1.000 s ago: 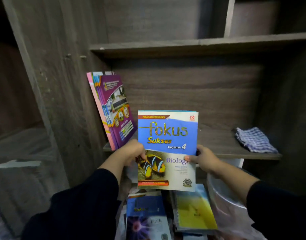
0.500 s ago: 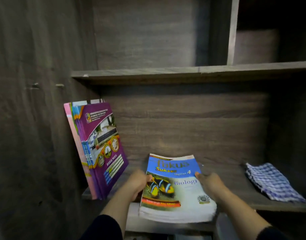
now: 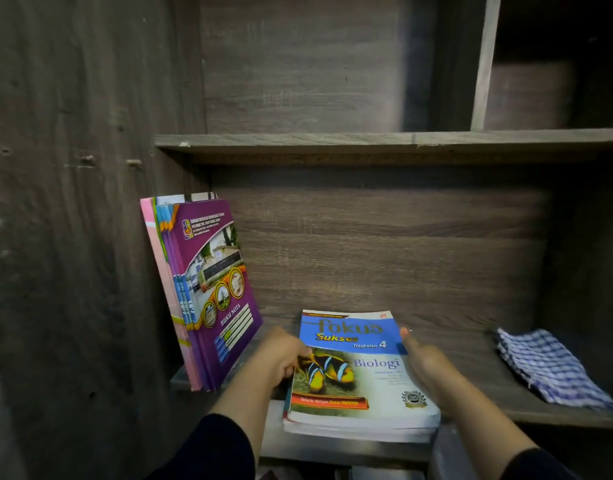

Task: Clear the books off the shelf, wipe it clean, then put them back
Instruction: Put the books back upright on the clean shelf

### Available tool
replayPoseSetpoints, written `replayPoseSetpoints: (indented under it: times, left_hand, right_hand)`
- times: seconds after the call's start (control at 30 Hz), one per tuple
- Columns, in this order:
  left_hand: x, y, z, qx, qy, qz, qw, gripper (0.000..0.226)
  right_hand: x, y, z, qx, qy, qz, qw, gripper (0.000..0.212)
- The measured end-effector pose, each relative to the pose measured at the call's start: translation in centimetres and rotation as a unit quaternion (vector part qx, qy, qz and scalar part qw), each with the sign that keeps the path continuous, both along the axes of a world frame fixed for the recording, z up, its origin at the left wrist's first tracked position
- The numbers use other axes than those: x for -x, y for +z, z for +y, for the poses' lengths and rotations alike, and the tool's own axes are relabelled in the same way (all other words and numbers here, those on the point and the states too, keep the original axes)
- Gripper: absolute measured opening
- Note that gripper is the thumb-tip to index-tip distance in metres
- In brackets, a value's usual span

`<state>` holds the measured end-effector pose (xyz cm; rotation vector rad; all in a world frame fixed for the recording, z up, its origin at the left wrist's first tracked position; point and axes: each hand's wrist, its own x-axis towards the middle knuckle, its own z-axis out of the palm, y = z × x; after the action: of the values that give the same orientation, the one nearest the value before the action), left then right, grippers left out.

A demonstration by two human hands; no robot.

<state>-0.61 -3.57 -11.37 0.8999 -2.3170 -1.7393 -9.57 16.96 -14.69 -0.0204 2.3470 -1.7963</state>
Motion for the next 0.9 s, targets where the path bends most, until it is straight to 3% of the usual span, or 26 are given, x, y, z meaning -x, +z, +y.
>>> replayPoseSetpoints:
  times: [0.1,0.2,0.3,0.37,0.47,0.53,0.7,0.8,0.9]
  left_hand:
    - [-0.2,0.2,-0.3,-0.140,0.012,0.047,0.989,0.023]
    - [-0.4,1.0,0.6,-0.188,-0.011,0.062,0.980,0.023]
    - [-1.6,1.8,2.1,-0.118,-0.074,0.005,0.990,0.023]
    - [-1.8,2.2,2.2,-0.042,-0.095,-0.003,0.995,0.011]
    - [-1.7,3.1,0.4,0.091,-0.046,0.081,0.992,0.021]
    - [-2.1,4.0,-1.3,0.145,0.011,0.144,0.979,0.015]
    - [-4.3,3.9,-4.3,0.132,0.228,0.321,0.910,0.005]
    - [-4.9,2.7,-3.8,0.170,0.264,0.346,0.884,0.023]
    - [-4.6,1.0,-3.1,0.167,0.268,0.298,0.901,0.029]
  right_hand:
    - [-0.5,0.3,0.0,0.028,-0.013,-0.011,0.999,0.053]
    - [-0.7,0.3,0.0,0.067,0.003,-0.030,0.997,0.057]
    - [0.1,-0.1,0.3,0.091,0.009,-0.039,0.995,0.058]
    - [0.3,-0.2,0.6,0.096,0.012,-0.052,0.994,0.059]
    - [0.5,-0.1,0.9,0.095,0.011,-0.064,0.993,0.059]
    - [0.5,0.0,1.0,0.099,0.010,-0.079,0.992,0.060]
    - [0.6,-0.2,1.3,0.091,0.005,-0.101,0.991,0.066]
    - [0.7,-0.4,1.2,0.094,0.007,-0.102,0.990,0.064]
    - [0.8,-0.5,1.3,0.093,0.019,-0.106,0.990,0.063]
